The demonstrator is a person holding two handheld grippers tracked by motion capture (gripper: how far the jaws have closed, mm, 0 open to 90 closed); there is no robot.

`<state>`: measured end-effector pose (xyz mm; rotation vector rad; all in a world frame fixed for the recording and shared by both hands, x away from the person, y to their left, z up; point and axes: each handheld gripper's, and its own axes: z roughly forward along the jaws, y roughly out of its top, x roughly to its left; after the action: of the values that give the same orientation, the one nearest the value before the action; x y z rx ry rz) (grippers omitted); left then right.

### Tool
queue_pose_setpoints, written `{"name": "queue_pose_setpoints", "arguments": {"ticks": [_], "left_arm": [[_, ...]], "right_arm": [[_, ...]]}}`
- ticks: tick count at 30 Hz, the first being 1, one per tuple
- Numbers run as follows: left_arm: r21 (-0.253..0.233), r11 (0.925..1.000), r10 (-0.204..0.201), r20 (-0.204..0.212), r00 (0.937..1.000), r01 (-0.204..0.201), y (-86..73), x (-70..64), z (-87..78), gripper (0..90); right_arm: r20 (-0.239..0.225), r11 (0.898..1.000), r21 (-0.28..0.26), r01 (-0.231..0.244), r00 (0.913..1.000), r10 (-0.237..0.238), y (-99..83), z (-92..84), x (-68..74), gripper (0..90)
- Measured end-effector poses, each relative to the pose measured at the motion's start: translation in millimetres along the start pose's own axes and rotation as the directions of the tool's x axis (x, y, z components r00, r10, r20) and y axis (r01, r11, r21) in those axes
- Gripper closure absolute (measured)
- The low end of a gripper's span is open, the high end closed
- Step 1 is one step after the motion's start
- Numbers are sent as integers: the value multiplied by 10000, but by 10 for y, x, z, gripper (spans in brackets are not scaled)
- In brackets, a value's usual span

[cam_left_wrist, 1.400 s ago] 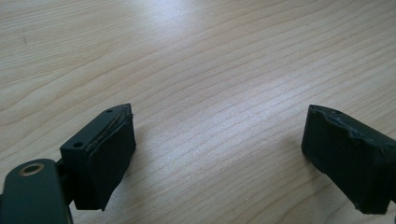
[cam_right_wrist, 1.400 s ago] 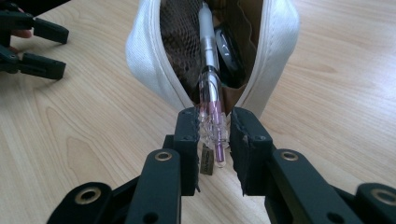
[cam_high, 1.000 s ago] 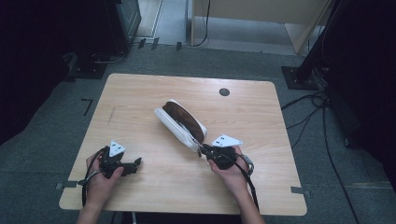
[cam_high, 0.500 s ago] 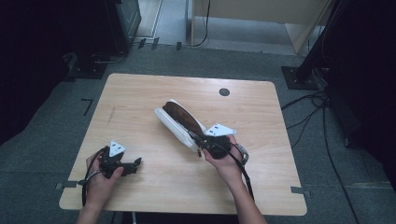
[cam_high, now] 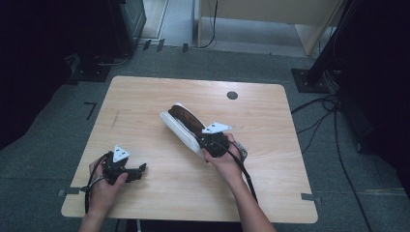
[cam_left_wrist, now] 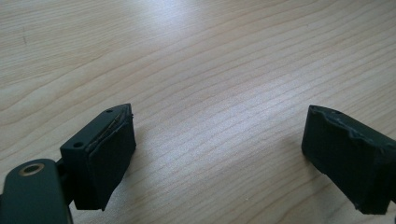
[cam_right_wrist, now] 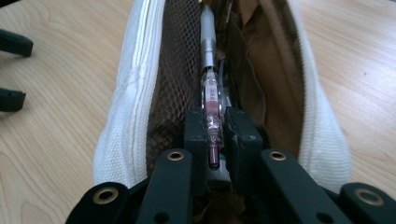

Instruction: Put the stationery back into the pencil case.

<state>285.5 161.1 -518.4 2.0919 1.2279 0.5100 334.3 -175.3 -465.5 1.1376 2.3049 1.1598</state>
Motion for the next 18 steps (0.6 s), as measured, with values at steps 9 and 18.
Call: {"name": "queue_pose_setpoints", "arguments": {"ticks": [9, 18], "left_arm": [[1, 10000, -6, 0, 10000, 6, 0, -1, 0, 100], [-15, 10000, -45, -3, 10000, 45, 0, -4, 2, 100]], "right_arm": [[-73, 9985, -520, -156, 9999, 152, 0, -105, -22, 760], [99, 9899, -1391, -263, 9996, 280, 56, -321, -64, 826]]}}
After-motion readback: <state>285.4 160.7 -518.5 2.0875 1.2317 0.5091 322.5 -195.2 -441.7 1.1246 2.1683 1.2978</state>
